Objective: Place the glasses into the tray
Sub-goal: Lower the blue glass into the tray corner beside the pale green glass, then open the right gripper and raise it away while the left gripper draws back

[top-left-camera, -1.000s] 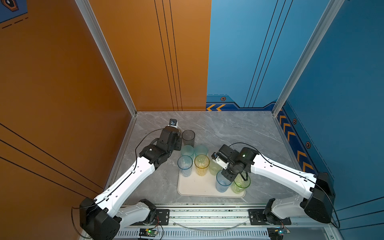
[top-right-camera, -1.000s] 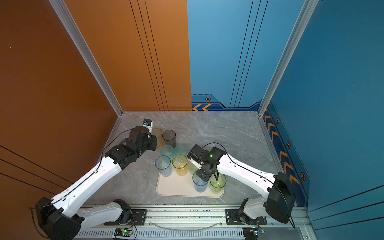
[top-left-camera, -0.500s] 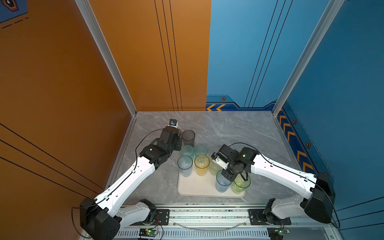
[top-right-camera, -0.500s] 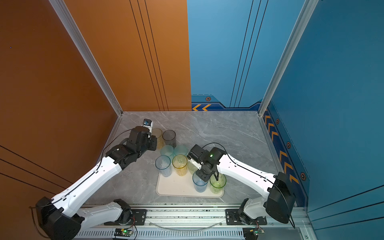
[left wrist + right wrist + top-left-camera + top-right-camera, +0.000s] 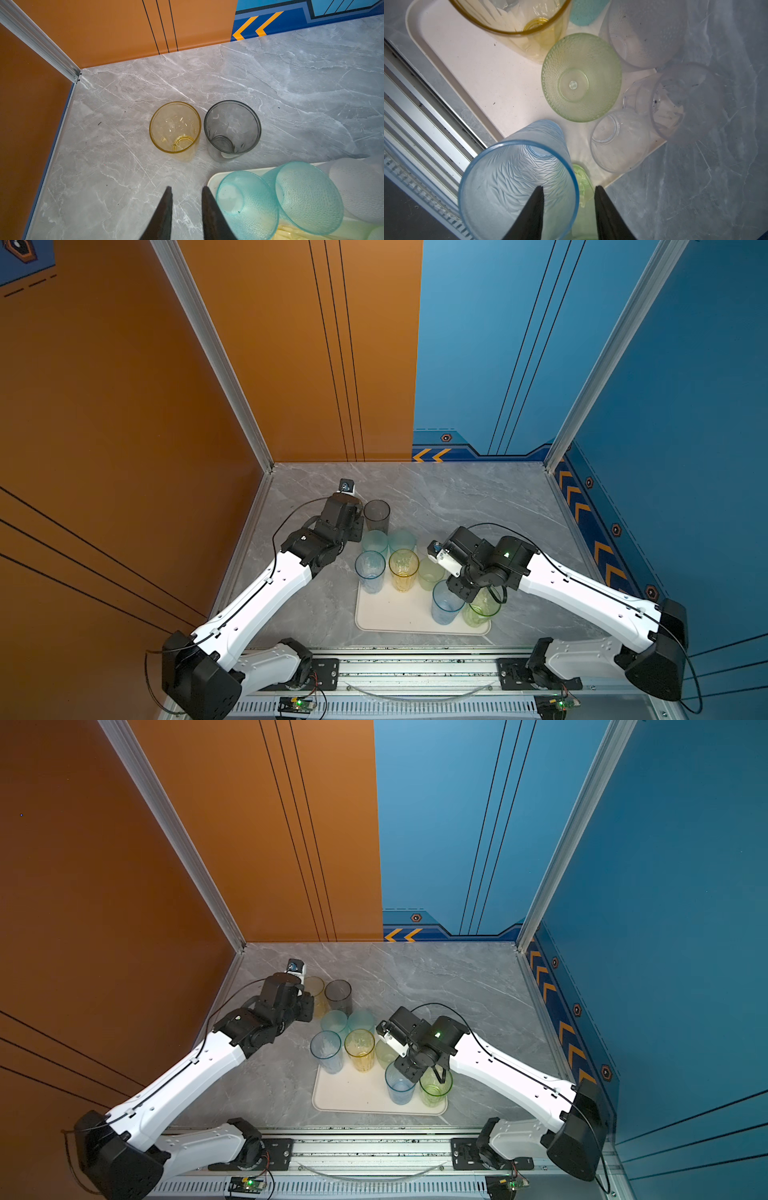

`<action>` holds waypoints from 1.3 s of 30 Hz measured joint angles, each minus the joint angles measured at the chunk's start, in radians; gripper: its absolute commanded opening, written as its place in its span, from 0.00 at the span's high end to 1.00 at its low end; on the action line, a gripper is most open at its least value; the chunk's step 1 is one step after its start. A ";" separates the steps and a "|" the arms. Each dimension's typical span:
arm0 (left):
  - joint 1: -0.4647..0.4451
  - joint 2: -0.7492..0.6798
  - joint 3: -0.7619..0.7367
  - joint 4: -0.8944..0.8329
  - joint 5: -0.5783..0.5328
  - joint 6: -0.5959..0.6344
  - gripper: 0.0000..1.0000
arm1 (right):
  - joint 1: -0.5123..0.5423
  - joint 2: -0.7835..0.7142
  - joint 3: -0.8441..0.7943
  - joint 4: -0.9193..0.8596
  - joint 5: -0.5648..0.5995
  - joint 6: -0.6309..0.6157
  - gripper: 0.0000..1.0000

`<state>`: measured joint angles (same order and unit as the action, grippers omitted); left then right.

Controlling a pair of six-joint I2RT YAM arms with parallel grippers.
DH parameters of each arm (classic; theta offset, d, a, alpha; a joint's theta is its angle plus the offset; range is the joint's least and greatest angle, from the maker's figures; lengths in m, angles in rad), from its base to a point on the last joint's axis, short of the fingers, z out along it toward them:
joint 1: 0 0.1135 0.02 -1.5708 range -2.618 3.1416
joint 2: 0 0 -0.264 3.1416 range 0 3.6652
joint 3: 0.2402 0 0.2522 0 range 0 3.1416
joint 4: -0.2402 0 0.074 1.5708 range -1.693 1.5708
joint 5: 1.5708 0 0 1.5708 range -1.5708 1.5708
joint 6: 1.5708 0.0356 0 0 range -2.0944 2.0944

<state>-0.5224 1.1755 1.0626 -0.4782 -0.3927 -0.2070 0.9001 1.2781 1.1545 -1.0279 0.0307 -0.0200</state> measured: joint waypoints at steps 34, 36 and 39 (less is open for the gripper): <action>0.299 0.142 0.166 -0.145 0.072 0.027 0.76 | -0.358 -0.058 0.134 0.273 -0.034 0.198 0.43; 0.320 0.154 0.181 -0.150 0.083 0.029 0.76 | -0.367 -0.039 0.151 0.282 -0.036 0.202 0.43; 0.339 0.172 0.190 -0.155 0.096 0.031 0.76 | -0.380 -0.021 0.169 0.294 -0.047 0.204 0.43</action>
<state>-0.1833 1.3472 1.2530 -0.6334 -0.2966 -0.1761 0.5198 1.2575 1.3231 -0.7338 -0.0162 0.1844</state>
